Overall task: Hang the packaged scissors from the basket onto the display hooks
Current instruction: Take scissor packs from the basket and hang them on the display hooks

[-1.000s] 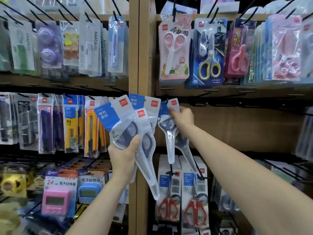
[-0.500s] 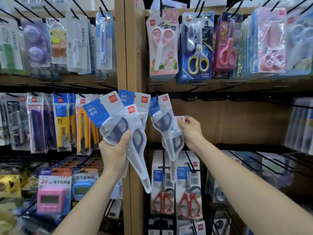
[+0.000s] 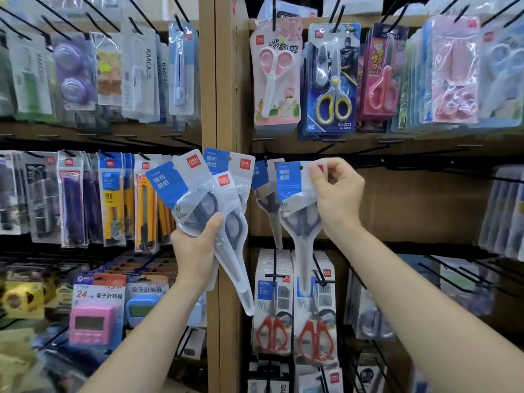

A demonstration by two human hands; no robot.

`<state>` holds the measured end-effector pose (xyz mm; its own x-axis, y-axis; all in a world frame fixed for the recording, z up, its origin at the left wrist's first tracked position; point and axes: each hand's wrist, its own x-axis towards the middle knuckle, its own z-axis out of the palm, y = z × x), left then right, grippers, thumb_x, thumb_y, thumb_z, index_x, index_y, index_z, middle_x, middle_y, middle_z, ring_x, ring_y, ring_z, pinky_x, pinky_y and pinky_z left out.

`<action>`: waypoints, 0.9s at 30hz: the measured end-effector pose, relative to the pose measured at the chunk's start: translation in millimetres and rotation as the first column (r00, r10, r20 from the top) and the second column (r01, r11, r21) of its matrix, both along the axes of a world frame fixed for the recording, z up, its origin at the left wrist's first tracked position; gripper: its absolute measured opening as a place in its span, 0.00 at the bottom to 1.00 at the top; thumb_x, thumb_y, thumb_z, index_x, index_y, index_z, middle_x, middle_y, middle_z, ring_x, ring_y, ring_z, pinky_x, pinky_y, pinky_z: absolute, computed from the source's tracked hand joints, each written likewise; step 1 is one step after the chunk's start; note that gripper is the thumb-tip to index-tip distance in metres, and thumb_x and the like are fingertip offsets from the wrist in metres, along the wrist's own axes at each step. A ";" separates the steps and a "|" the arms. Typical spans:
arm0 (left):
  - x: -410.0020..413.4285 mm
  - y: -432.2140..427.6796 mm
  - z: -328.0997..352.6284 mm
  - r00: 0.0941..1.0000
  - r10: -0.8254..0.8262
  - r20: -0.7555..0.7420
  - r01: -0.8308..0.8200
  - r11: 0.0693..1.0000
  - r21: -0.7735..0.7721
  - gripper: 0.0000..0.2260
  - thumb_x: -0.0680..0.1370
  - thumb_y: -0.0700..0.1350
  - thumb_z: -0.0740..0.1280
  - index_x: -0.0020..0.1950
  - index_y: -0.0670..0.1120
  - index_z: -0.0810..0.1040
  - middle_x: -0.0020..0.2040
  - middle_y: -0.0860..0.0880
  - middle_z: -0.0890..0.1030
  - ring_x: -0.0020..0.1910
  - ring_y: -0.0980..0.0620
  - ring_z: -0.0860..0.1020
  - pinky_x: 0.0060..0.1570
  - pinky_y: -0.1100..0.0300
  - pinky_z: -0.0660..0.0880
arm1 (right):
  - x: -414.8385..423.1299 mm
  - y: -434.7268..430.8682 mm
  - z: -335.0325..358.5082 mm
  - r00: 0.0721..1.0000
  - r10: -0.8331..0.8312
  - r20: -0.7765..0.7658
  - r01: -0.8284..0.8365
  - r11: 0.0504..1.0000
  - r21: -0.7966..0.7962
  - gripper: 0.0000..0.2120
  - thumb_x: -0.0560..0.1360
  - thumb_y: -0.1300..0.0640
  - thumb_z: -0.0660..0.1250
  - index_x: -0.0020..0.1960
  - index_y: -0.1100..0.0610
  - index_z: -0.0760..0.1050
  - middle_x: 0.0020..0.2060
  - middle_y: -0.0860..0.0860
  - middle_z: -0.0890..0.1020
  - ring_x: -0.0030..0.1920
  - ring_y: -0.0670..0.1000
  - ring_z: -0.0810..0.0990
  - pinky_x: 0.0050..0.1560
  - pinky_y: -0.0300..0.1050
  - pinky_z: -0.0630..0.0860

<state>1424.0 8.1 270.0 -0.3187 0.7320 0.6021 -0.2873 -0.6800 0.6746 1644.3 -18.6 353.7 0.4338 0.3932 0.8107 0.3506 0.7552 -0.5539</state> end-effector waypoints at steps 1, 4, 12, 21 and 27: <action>-0.3 -1.1 0.0 1.000 0.001 -0.005 -0.001 1.000 -0.001 0.08 0.77 0.39 0.75 0.52 0.49 0.82 0.45 0.56 0.87 0.49 0.55 0.85 0.46 0.62 0.81 | -5.7 4.5 3.7 0.999 -0.001 0.048 0.002 1.000 -0.022 0.06 0.79 0.62 0.72 0.44 0.54 0.81 0.38 0.46 0.82 0.41 0.42 0.81 0.43 0.39 0.78; -1.5 -3.5 -0.5 1.000 -0.014 -0.005 0.014 1.000 -0.002 0.08 0.78 0.38 0.74 0.53 0.49 0.82 0.45 0.55 0.87 0.48 0.56 0.85 0.45 0.62 0.81 | -22.7 21.1 12.2 0.990 0.016 0.143 -0.008 0.998 -0.057 0.05 0.79 0.61 0.72 0.45 0.55 0.81 0.38 0.45 0.83 0.42 0.41 0.82 0.43 0.37 0.79; -2.6 -5.7 2.1 1.000 -0.029 -0.007 0.029 1.000 0.001 0.08 0.78 0.37 0.72 0.54 0.49 0.81 0.45 0.57 0.87 0.48 0.57 0.85 0.45 0.64 0.81 | -38.4 47.7 30.3 0.998 -0.015 0.065 0.023 0.992 -0.128 0.05 0.81 0.57 0.71 0.49 0.58 0.80 0.41 0.44 0.83 0.44 0.36 0.82 0.36 0.29 0.74; -4.7 -1.9 0.5 1.000 -0.025 -0.007 0.025 1.000 -0.006 0.07 0.78 0.36 0.72 0.54 0.46 0.82 0.44 0.54 0.87 0.46 0.56 0.86 0.43 0.63 0.81 | -44.6 63.8 26.9 0.999 -0.036 0.006 0.037 0.980 -0.194 0.04 0.80 0.56 0.71 0.48 0.55 0.81 0.43 0.48 0.84 0.50 0.47 0.84 0.37 0.34 0.78; -4.9 -1.1 -0.4 1.000 -0.026 -0.012 0.026 1.000 -0.008 0.08 0.78 0.37 0.72 0.53 0.48 0.82 0.45 0.55 0.87 0.48 0.55 0.85 0.45 0.62 0.82 | -35.9 71.9 12.9 0.994 -0.095 0.057 0.105 0.973 -0.205 0.11 0.79 0.55 0.73 0.60 0.55 0.78 0.54 0.49 0.83 0.54 0.46 0.81 0.46 0.33 0.77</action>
